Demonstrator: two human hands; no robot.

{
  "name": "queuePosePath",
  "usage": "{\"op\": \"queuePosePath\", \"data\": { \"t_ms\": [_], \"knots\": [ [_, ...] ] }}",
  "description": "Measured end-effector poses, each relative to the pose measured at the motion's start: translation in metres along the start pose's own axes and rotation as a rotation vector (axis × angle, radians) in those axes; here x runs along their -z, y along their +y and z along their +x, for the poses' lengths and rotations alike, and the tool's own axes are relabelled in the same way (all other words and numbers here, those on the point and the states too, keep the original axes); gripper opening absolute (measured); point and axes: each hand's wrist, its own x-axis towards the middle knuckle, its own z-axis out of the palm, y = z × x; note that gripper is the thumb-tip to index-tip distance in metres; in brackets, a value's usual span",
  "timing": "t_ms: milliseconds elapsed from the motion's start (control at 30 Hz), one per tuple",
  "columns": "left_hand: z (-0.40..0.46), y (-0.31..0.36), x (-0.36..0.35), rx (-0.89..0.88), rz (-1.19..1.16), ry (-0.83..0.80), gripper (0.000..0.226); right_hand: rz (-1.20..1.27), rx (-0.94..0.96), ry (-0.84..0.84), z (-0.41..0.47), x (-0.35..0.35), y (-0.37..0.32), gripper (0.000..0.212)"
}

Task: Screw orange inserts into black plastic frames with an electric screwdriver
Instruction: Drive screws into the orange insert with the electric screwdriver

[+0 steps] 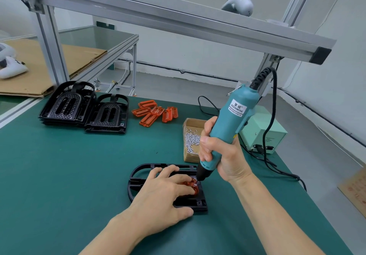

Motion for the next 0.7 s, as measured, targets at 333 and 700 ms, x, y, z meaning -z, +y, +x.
{"op": "queuePosePath", "data": {
  "t_ms": [333, 700],
  "knots": [
    [-0.001, 0.0, 0.001, -0.007, 0.0, 0.0, 0.049, 0.05, -0.015, 0.002, 0.003, 0.004, 0.0, 0.014],
    [0.0, 0.001, 0.002, 0.003, -0.002, -0.006, 0.05, 0.266, 0.015, 0.141, 0.009, 0.026, -0.02, 0.02]
  ]
}}
